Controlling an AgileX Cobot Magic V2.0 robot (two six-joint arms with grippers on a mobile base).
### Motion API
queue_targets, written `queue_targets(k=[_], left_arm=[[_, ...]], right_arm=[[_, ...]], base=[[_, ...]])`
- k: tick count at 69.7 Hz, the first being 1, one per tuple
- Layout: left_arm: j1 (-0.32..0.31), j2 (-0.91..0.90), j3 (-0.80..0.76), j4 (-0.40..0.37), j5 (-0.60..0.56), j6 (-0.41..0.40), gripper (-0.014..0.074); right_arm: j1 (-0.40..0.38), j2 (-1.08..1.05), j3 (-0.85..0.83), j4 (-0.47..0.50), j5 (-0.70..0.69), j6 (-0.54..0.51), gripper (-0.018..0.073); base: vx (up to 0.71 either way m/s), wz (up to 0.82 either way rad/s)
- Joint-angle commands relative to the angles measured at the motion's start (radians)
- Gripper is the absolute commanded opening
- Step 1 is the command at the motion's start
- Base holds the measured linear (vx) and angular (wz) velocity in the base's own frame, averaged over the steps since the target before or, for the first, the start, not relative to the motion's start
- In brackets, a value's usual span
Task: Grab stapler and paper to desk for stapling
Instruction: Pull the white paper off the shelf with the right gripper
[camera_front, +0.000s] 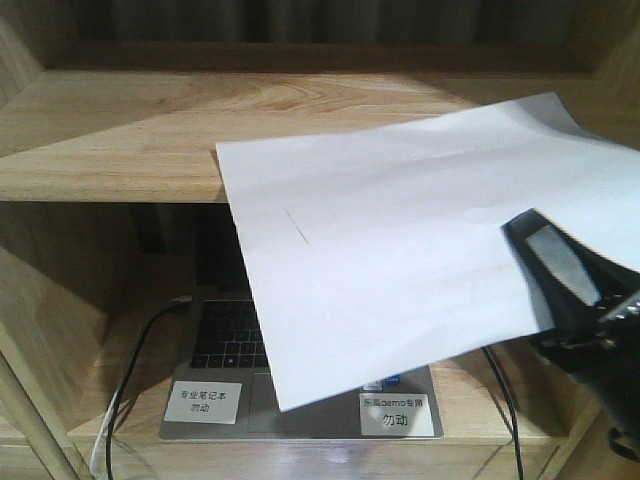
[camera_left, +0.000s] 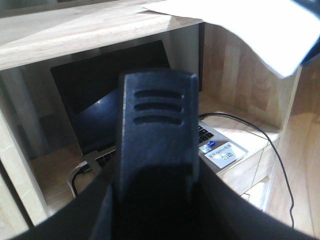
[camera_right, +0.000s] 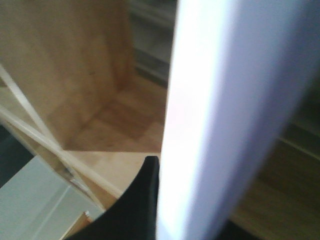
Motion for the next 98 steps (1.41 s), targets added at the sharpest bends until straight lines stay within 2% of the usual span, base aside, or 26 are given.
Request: queue_targets(k=[1,17,27,40,59,65,73,86,98], left_arm=[[-0.001,0.014,-0.027,-0.02,-0.118,-0.003,-0.0006],[-0.001,0.014,-0.027,-0.02,-0.118,-0.003,-0.0006],[-0.001,0.014,-0.027,-0.02,-0.118,-0.003,-0.0006],[-0.001,0.014,-0.027,-0.02,-0.118,-0.003,-0.0006],[-0.001,0.014,-0.027,-0.02,-0.118,-0.003,-0.0006],[-0.001,0.014,-0.027,-0.02,-0.118,-0.003,-0.0006],[-0.001,0.014,-0.027,-0.02,-0.118,-0.003,-0.0006],[-0.001,0.014,-0.027,-0.02,-0.118,-0.003,-0.0006],[-0.001,0.014,-0.027,-0.02,-0.118,-0.003,-0.0006]], right_arm=[[0.0,-0.054,-0.03,-0.016,-0.189,-0.013,-0.0008],[-0.014,-0.173,-0.028,-0.047,-0.166,-0.014,-0.0008],[-0.103,-0.258,-0.025,-0.107,-0.108,0.01,-0.0008],[-0.24,-0.41,-0.025,-0.163,0.005,0.09,-0.0006],[-0.344,-0.588,-0.015,-0.219,0.173,0.17,-0.0006],[-0.371,-0.614,0.029,-0.196,0.165,0.207,-0.0006],[-0.388,-0.627,0.119,-0.118,0.127,0.241,-0.0006],[-0.388,-0.629,0.23,0.028,-0.041,0.228,-0.0005],[-0.388,-0.629,0.254,0.052,-0.11,0.207,-0.0005]], base=[[0.0,0.0],[0.0,0.0],[0.0,0.0],[0.0,0.0],[0.0,0.0],[0.0,0.0],[0.0,0.0],[0.0,0.0],[0.0,0.0]])
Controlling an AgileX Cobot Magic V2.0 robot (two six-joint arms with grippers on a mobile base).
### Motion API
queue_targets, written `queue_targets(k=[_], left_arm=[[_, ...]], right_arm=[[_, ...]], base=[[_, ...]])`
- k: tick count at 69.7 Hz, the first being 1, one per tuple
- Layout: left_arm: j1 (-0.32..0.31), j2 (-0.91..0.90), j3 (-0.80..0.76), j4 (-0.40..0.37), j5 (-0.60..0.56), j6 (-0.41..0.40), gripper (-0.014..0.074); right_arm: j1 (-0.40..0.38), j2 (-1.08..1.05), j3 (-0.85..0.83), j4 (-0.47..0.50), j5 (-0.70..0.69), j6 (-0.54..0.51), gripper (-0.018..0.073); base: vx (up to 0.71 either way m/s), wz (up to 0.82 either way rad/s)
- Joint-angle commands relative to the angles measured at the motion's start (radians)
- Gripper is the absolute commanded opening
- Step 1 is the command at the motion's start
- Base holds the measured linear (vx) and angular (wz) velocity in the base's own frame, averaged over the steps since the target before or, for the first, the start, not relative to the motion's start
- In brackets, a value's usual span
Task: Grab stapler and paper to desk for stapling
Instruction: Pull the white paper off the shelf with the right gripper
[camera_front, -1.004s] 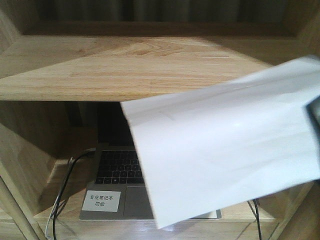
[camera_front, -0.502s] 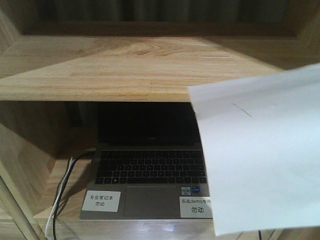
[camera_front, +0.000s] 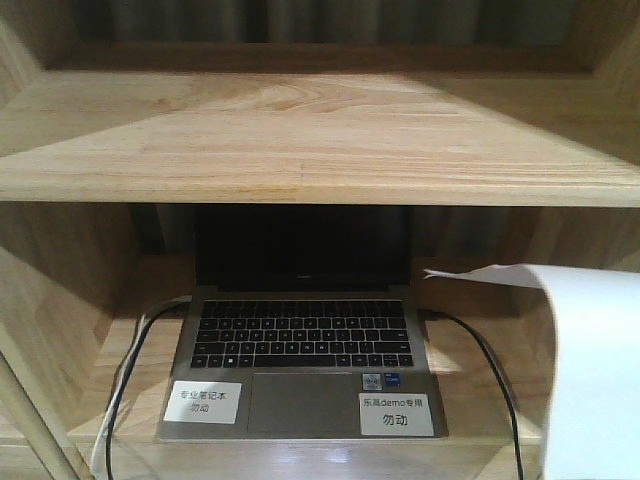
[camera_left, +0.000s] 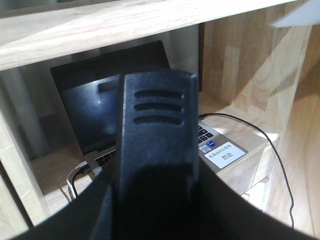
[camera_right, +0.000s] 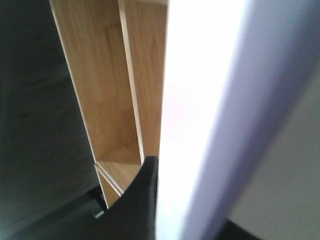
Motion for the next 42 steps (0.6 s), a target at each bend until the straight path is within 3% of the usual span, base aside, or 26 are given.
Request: queue_targets(k=[1,15,42], left_arm=[[-0.001,0.014,-0.027,-0.02,-0.118,-0.003,-0.0006],[-0.001,0.014,-0.027,-0.02,-0.118,-0.004,-0.0006],[-0.001,0.014,-0.027,-0.02,-0.118,-0.004,-0.0006]], right_arm=[[-0.005,0.007,-0.018,0.007,-0.109,-0.018,-0.0005],[-0.005,0.007,-0.018,-0.04,-0.128,-0.018,-0.0005],[-0.005,0.007,-0.018,-0.04,-0.148,-0.017,-0.0005]], base=[[0.0,0.0],[0.0,0.0],[0.0,0.0]])
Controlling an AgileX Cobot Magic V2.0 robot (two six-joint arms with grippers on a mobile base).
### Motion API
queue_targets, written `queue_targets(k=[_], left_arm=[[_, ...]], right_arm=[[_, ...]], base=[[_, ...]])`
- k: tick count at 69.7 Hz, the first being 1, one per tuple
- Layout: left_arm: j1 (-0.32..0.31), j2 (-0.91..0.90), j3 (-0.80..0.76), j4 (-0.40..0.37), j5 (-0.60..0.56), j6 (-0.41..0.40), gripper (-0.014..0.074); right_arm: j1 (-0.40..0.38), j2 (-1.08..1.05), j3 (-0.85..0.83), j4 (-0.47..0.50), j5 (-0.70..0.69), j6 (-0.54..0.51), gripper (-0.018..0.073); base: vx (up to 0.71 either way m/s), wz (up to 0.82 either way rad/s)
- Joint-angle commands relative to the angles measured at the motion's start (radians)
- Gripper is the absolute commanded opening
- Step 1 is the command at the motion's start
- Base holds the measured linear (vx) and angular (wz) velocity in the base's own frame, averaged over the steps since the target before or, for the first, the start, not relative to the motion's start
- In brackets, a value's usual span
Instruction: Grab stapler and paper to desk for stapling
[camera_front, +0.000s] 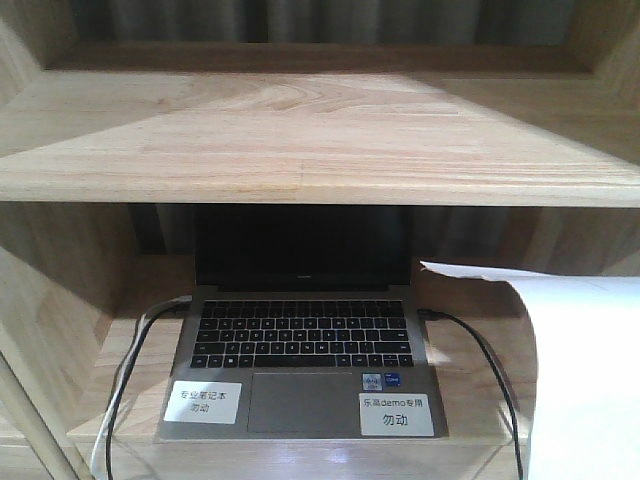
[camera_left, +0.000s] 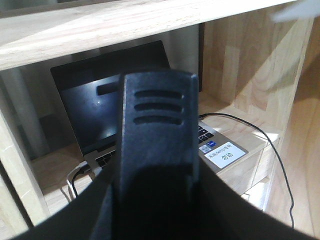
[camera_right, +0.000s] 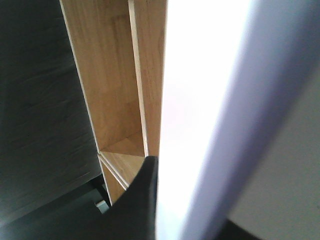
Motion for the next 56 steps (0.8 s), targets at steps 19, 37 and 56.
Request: queue_targets(k=[19,37,56], left_arm=[[-0.001,0.014,-0.027,-0.02,-0.118,-0.004,-0.0006],[-0.001,0.014,-0.027,-0.02,-0.118,-0.004,-0.0006],[-0.001,0.014,-0.027,-0.02,-0.118,-0.004,-0.0006]], right_arm=[[-0.005,0.007,-0.02,-0.003,-0.128,-0.007,-0.0005],[-0.005,0.007,-0.02,-0.01,-0.119,-0.025,-0.0005],[-0.005,0.007,-0.02,-0.01,-0.12,-0.025,-0.0005]], base=[[0.0,0.0],[0.0,0.0],[0.0,0.0]])
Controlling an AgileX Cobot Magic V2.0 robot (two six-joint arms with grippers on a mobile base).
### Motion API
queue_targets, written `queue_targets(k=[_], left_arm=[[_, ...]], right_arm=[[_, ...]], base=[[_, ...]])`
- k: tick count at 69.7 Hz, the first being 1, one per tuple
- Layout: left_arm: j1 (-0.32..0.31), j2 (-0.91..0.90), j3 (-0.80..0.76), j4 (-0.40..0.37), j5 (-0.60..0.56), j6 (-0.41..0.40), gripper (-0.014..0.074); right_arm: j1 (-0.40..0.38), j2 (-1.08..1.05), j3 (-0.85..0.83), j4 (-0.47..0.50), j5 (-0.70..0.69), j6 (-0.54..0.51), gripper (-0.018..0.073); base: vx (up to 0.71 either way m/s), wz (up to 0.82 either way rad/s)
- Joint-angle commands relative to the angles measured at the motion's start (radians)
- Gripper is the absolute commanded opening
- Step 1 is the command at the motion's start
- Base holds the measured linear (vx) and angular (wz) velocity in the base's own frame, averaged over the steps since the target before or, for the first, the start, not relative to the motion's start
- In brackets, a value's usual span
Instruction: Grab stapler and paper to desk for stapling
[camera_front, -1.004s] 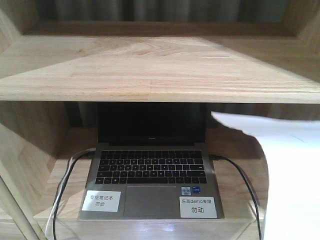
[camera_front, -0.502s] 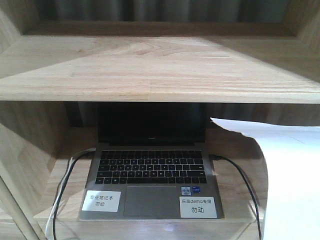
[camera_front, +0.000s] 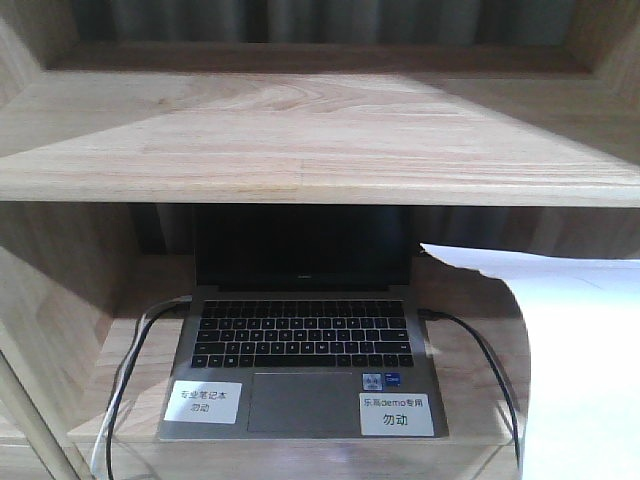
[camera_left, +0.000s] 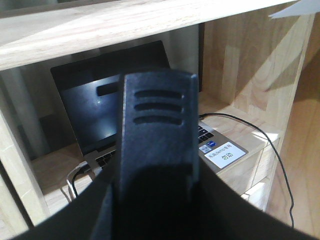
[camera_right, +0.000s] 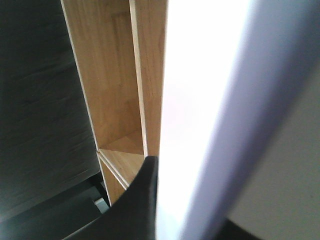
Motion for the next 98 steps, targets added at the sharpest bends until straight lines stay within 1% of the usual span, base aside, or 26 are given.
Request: queue_targets(k=[1,25,48,98], left_arm=[[-0.001,0.014,-0.027,-0.02,-0.118,-0.004,-0.0006],[-0.001,0.014,-0.027,-0.02,-0.118,-0.004,-0.0006],[-0.001,0.014,-0.027,-0.02,-0.118,-0.004,-0.0006],[-0.001,0.014,-0.027,-0.02,-0.118,-0.004,-0.0006]], right_arm=[[-0.005,0.007,-0.02,-0.003,-0.12,-0.016,-0.0005],[-0.005,0.007,-0.02,-0.003,-0.121,-0.016,-0.0005],[-0.005,0.007,-0.02,-0.003,-0.121,-0.016,-0.0005],[-0.005,0.007,-0.02,-0.003,-0.119,-0.016,-0.0005]], base=[[0.0,0.01],[-0.01,0.06],[-0.05,0.21],[-0.1,0.4]])
